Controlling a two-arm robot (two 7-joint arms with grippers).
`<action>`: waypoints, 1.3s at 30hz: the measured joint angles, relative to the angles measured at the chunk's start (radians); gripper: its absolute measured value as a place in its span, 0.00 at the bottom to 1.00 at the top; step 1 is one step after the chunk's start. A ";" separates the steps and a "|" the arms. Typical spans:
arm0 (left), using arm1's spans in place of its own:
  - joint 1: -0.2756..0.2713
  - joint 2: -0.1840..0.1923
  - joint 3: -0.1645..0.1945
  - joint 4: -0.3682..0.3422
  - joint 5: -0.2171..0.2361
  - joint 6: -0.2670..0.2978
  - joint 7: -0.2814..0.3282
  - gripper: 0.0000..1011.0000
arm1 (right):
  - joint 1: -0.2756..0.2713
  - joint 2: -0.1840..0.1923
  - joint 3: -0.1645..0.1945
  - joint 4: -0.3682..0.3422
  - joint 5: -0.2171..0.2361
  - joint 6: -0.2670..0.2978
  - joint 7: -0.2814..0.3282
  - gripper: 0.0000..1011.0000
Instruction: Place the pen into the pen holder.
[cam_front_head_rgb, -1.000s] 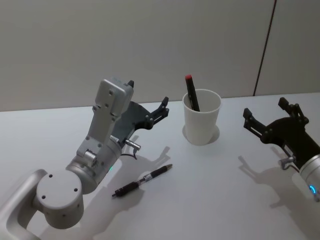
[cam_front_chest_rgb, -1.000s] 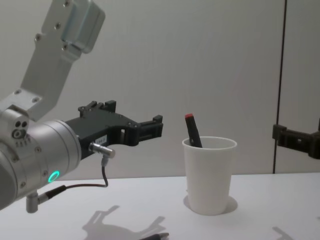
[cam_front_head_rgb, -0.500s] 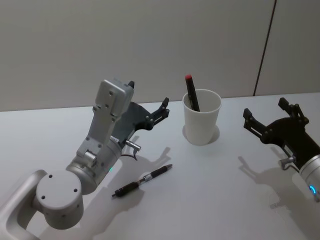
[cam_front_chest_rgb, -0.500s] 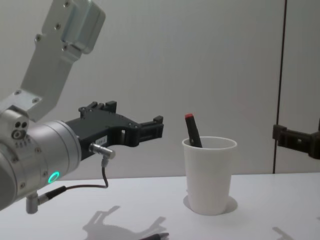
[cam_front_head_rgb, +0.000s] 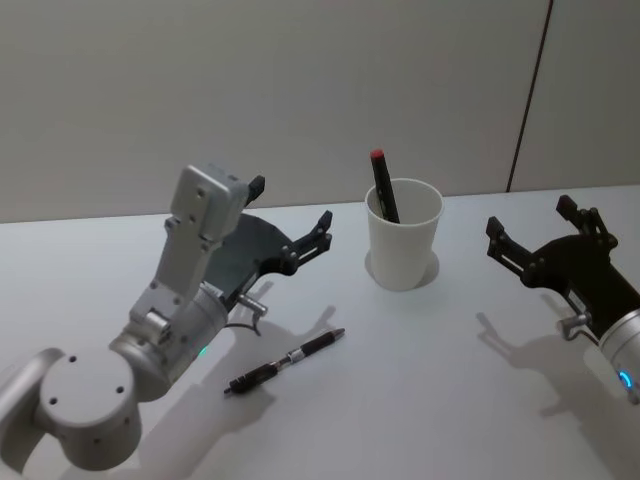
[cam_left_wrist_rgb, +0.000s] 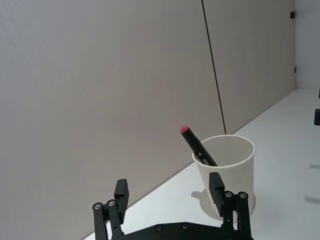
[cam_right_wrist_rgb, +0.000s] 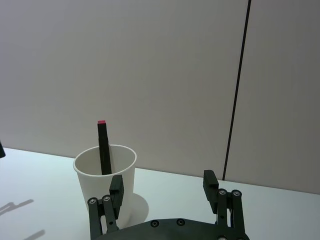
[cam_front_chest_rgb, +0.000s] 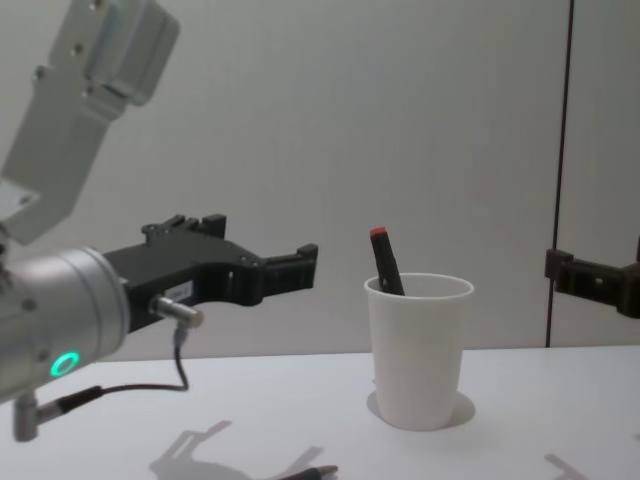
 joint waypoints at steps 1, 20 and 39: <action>0.004 0.005 -0.002 -0.005 -0.006 0.003 -0.004 0.99 | 0.000 0.000 0.000 0.000 0.000 0.000 0.000 0.99; 0.099 0.140 -0.050 -0.102 -0.119 0.047 -0.098 0.99 | 0.000 0.000 0.000 0.000 0.000 0.000 0.000 0.99; 0.144 0.234 -0.081 -0.131 -0.183 0.094 -0.242 0.99 | 0.000 0.000 0.000 0.000 0.000 0.000 0.000 0.99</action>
